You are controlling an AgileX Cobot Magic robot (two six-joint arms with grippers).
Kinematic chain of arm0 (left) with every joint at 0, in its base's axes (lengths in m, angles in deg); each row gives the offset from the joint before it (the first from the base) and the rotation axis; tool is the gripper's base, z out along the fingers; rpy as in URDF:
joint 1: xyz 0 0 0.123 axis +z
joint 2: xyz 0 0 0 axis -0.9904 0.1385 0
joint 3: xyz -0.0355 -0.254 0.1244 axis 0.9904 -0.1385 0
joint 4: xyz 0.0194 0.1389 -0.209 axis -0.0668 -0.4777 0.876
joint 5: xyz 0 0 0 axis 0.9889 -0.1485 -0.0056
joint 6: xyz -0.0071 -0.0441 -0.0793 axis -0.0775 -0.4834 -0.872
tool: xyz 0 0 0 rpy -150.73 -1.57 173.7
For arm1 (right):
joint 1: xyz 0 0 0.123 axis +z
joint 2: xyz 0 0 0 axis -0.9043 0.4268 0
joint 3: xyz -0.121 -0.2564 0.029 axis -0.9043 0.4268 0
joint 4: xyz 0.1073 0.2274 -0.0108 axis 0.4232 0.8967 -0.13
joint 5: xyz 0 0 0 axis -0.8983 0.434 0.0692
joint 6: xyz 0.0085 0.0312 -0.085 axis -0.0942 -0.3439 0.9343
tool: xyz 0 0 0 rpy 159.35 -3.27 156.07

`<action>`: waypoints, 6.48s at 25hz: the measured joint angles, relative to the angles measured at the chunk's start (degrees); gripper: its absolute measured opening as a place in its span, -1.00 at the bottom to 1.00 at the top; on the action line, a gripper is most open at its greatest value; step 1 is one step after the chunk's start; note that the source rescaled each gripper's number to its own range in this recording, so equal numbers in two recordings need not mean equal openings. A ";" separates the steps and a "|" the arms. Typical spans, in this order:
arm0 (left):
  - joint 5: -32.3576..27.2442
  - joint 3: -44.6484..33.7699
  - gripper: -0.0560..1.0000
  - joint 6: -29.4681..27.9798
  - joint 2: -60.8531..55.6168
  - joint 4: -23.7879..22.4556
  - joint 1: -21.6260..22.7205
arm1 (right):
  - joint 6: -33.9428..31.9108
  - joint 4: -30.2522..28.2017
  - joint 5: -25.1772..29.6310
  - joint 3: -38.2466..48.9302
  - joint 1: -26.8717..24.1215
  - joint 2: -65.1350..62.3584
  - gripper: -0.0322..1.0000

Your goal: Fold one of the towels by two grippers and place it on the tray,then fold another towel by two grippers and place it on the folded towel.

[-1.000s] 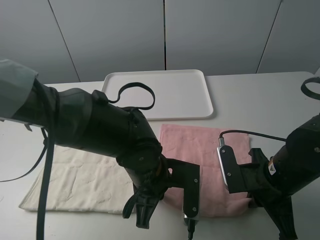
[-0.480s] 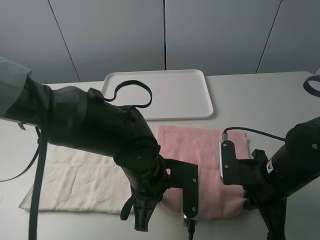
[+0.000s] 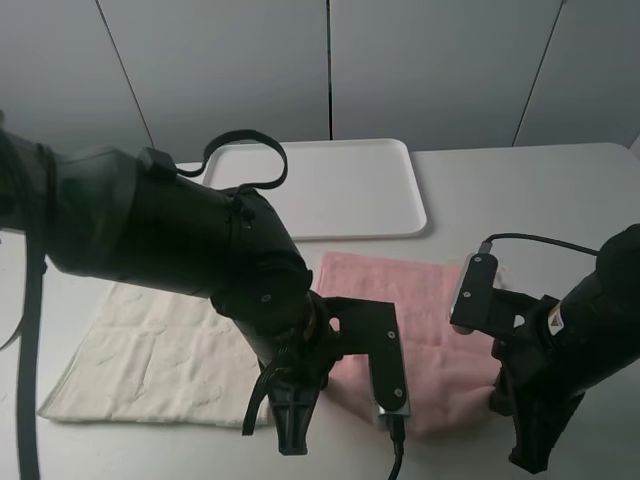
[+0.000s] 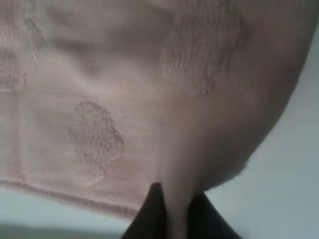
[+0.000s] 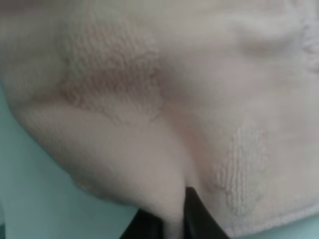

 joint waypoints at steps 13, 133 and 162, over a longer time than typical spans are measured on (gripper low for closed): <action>4.46 0.00 -0.89 -17.59 -5.28 0.34 5.54 | -31.76 -14.42 3.26 -0.21 -2.35 -14.09 -0.92; -13.69 30.29 1.00 -37.64 18.87 9.88 20.02 | -39.81 -7.26 17.94 -36.53 -23.56 22.13 1.00; -13.57 30.29 1.00 -36.53 18.87 9.96 20.02 | -34.10 -4.34 15.53 -36.88 -26.52 29.89 1.00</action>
